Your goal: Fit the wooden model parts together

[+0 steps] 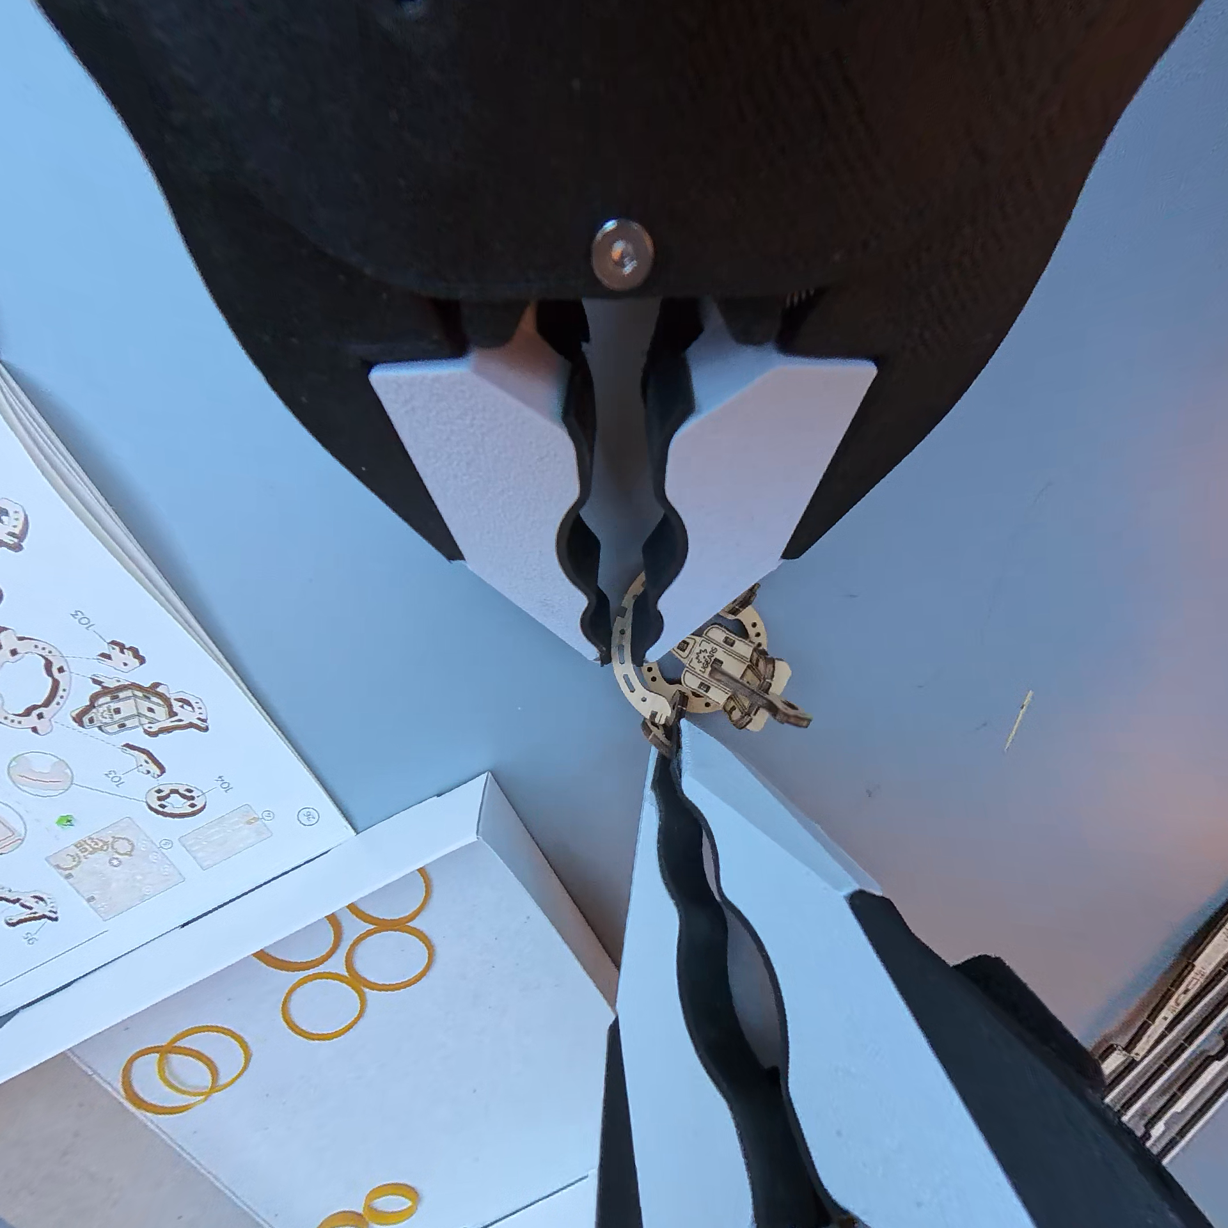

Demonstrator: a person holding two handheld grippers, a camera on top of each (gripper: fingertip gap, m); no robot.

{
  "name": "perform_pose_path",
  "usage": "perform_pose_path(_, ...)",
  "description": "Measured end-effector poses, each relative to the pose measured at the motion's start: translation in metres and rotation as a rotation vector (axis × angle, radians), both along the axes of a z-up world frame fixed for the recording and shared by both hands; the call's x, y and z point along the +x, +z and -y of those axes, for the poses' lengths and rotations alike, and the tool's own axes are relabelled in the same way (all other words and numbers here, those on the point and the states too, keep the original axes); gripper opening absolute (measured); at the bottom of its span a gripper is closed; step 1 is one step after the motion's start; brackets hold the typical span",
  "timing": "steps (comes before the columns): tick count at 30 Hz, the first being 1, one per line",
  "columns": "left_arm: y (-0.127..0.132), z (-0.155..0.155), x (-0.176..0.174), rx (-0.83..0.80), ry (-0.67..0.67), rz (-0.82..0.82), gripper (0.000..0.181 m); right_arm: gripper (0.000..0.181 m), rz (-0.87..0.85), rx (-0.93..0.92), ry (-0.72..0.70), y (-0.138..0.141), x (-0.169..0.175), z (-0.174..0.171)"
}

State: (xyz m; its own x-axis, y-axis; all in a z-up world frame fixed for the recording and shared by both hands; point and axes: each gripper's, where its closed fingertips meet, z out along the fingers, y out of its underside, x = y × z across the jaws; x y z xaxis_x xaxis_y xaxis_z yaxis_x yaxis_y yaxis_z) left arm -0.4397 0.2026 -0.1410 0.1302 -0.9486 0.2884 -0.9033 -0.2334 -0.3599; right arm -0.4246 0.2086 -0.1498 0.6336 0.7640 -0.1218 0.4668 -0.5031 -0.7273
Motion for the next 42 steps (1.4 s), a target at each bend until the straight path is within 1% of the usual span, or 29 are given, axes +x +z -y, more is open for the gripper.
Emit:
perform_pose_path(5,0.001,0.000,0.004,-0.075,0.100,0.029,0.003,0.005,-0.001,-0.005,0.003,-0.001,0.002,0.000)
perform_pose_path(9,0.001,-0.002,0.008,-0.095,0.133,0.061,0.003,0.005,-0.011,-0.011,-0.009,0.000,0.006,-0.002)
perform_pose_path(13,0.004,-0.003,0.010,-0.085,0.150,0.081,0.003,0.005,-0.004,0.014,-0.012,0.002,0.008,-0.002)
perform_pose_path(16,0.006,-0.002,0.010,-0.048,0.148,0.100,0.003,0.005,0.021,0.058,-0.009,0.003,0.009,-0.003)
perform_pose_path(19,0.008,-0.001,0.009,-0.032,0.161,0.110,0.003,0.005,0.014,0.053,-0.004,0.003,0.007,0.000)
perform_pose_path(22,0.008,0.000,0.009,-0.056,0.190,0.122,0.003,0.005,0.007,0.055,0.006,0.003,0.006,0.001)
perform_pose_path(25,0.010,0.000,0.011,-0.117,0.242,0.159,0.002,0.005,0.014,0.058,0.023,0.005,0.007,0.002)
perform_pose_path(28,0.015,0.003,0.015,-0.187,0.277,0.230,0.002,0.005,0.007,0.044,0.057,0.008,0.011,0.006)
perform_pose_path(31,0.019,0.006,0.020,-0.233,0.290,0.311,0.001,0.005,-0.041,0.006,0.092,0.014,0.016,0.012)
perform_pose_path(35,0.025,0.006,0.026,-0.214,0.291,0.412,0.001,0.005,-0.034,0.042,0.088,0.022,0.031,0.009)
perform_pose_path(38,0.028,0.001,0.031,-0.192,0.319,0.486,0.001,0.005,-0.022,0.073,0.089,0.027,0.041,0.008)
perform_pose_path(42,0.018,-0.004,0.036,-0.159,0.378,0.497,0.002,0.005,0.019,0.113,0.096,0.028,0.051,0.004)
